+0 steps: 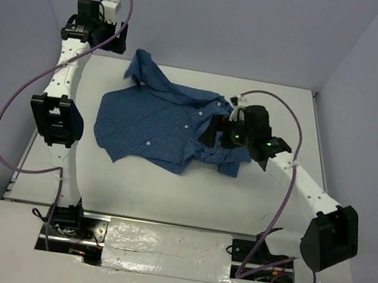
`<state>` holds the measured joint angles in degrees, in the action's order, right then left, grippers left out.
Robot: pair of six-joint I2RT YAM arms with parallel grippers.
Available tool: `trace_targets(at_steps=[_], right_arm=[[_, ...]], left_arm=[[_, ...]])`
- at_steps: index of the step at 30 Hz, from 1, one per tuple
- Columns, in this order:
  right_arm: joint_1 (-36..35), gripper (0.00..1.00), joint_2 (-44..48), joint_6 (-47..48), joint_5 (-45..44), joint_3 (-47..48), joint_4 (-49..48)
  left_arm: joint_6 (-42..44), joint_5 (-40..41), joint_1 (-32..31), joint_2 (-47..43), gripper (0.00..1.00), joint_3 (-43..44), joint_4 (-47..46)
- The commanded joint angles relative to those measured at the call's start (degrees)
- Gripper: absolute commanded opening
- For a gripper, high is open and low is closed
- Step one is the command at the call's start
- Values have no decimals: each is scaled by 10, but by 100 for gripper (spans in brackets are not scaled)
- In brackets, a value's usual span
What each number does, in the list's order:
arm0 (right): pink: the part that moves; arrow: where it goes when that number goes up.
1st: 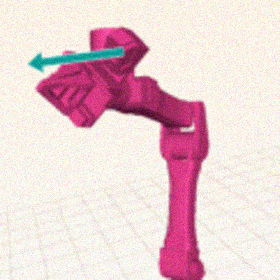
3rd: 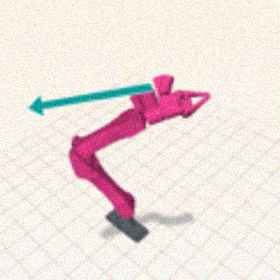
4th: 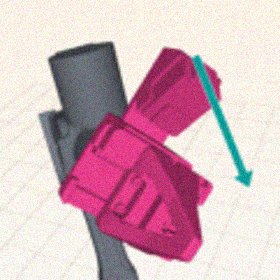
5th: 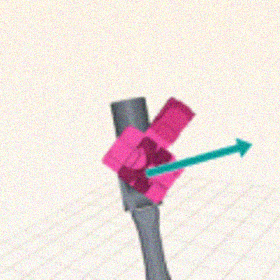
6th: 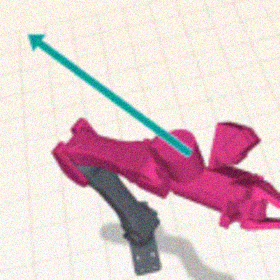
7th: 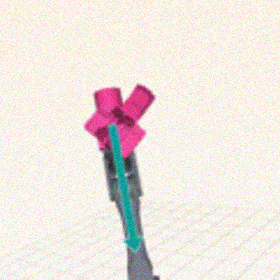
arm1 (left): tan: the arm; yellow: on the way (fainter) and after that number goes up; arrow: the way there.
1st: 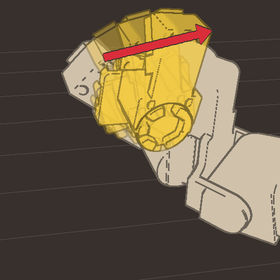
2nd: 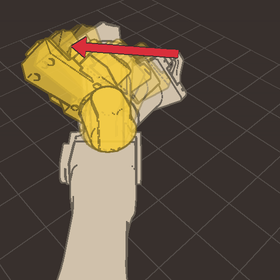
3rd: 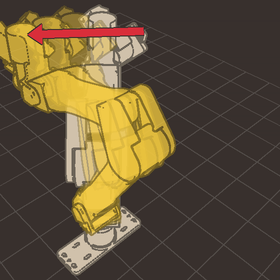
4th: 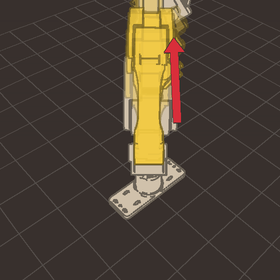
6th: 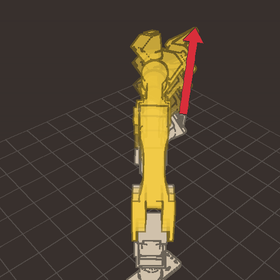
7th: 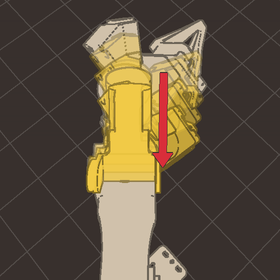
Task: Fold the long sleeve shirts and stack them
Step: Flatten the shirt out
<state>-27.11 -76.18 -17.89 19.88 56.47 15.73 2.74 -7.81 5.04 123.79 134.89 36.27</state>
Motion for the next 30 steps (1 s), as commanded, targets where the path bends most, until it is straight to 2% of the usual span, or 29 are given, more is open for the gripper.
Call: trace_targets(at_steps=[1, 2, 3, 4, 5, 6, 7, 8, 9, 10, 12, 13, 15, 16, 18, 22, 24, 27, 29, 30], right_arm=[[64, 100, 41, -14, -38, 1, 40], [86, 100, 62, -29, -34, -6, 43], [136, 100, 72, -45, -24, -14, 48], [161, 100, 78, -72, -23, -30, 54], [180, 97, 82, -79, -28, -35, 61], [195, 88, 80, -79, -40, -37, 80], [211, 24, 70, -78, -66, -40, 90], [217, 0, 65, -86, -80, -40, 99], [224, 0, 59, -89, -85, -41, 110], [235, 5, 48, -91, -79, -49, 107], [246, 49, 37, -109, -68, -62, 87], [252, 80, 20, -118, -69, -69, 82], [254, 97, 2, -137, -70, -70, 70], [254, 100, -18, -141, -70, -67, 67], [253, 100, -39, -157, -61, -67, 53], [245, 100, -102, -171, -60, -66, 20], [240, 100, -129, -174, -65, -47, 4], [232, 100, -183, -177, -72, -20, -4], [231, 92, -208, -179, -64, -14, -17], [229, 74, -215, -180, -52, -11, -20]], left_arm=[[24, -57, -13, -54, 99, -22, 43], [37, -90, -13, -85, 99, -57, 34], [73, -106, -21, -120, 99, -158, 20], [94, -118, -30, -204, 98, -218, -1], [121, -129, -42, -251, 96, -277, -47], [189, -129, -88, -291, 90, -386, -60], [220, -120, -115, -357, 73, -429, -63], [245, -82, -148, -369, 57, -452, -14], [255, -66, -177, -374, 42, -486, 11], [249, -54, -225, -381, 34, -514, 21], [238, -43, -287, -392, 44, -604, 0], [235, -41, -307, -401, 59, -631, -15], [214, -46, -364, -399, 72, -667, -44], [208, -53, -378, -388, 81, -671, -49], [193, -46, -417, -358, 87, -678, -69], [164, -24, -447, -305, 93, -683, -132], [148, -32, -454, -280, 98, -675, -154], [144, -55, -467, -261, 99, -677, -190], [130, -79, -469, -250, 99, -690, -226], [115, -86, -469, -237, 99, -692, -235]])
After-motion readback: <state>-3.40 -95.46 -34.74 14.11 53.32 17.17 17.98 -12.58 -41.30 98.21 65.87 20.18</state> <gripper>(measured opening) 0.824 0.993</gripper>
